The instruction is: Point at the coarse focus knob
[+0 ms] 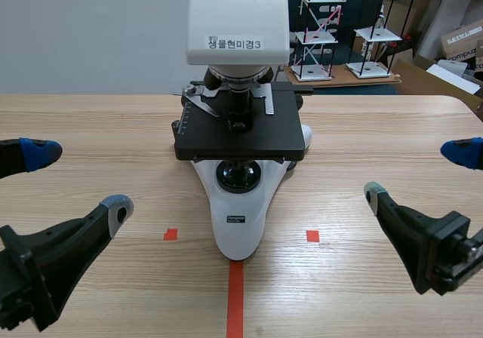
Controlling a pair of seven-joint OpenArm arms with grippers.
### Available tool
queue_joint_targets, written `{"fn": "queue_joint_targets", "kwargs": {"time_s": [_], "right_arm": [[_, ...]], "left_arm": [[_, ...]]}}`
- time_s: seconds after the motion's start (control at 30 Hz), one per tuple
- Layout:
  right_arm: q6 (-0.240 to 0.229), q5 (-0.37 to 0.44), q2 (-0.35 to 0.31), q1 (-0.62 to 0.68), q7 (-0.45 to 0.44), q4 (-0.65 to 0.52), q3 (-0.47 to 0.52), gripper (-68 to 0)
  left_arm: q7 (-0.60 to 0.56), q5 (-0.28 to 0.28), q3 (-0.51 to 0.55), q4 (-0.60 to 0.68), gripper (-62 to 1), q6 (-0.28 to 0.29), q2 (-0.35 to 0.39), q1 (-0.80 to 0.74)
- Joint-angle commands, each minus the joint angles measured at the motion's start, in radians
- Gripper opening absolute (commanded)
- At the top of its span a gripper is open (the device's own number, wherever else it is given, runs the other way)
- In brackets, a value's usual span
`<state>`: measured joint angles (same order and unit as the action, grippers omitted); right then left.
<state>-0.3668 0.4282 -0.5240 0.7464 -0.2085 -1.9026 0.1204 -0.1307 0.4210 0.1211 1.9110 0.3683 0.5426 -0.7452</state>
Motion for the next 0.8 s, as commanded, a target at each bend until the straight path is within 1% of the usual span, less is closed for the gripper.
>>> {"fn": "queue_joint_targets", "kwargs": {"time_s": [0.0, 0.1, 0.77], "right_arm": [[-0.001, 0.011, -0.013, 0.002, -0.002, -0.021, 0.003, 0.4], [0.000, 0.011, -0.013, 0.002, -0.015, -0.021, 0.003, 0.4], [0.000, 0.010, -0.013, 0.002, -0.015, -0.021, 0.003, 0.4]], "left_arm": [[-0.013, 0.010, 0.003, 0.014, 1.4, 0.001, -0.007, -0.003], [-0.015, 0.010, 0.003, 0.014, 1.4, 0.001, -0.008, -0.002], [-0.014, 0.009, 0.003, 0.014, 1.4, 0.001, -0.008, -0.002]]}}
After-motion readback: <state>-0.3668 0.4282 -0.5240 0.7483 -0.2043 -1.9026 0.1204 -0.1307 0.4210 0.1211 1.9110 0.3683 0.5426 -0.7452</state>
